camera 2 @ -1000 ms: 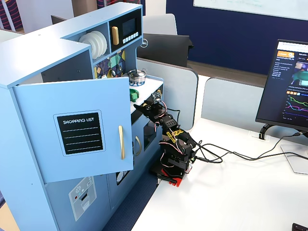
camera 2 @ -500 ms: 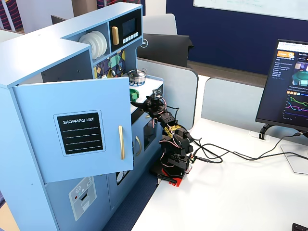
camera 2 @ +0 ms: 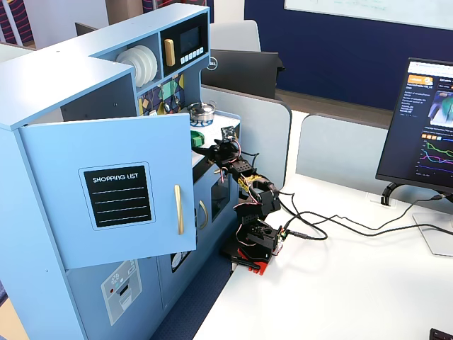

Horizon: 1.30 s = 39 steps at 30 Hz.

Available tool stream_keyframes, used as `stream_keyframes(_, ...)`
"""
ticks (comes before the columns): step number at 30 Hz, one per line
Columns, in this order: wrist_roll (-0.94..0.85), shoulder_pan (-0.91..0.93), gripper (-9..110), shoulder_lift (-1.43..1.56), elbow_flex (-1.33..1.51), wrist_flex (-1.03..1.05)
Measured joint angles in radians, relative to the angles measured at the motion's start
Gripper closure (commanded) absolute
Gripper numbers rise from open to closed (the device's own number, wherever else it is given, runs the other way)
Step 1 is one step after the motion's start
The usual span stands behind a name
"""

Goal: Pick up the lid from the counter and put it on the green recipient

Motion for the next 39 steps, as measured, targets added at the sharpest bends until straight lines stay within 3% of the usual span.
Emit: stream_keyframes(39,-0.025,-0.046,61,-0.552,-0.370,-0.146)
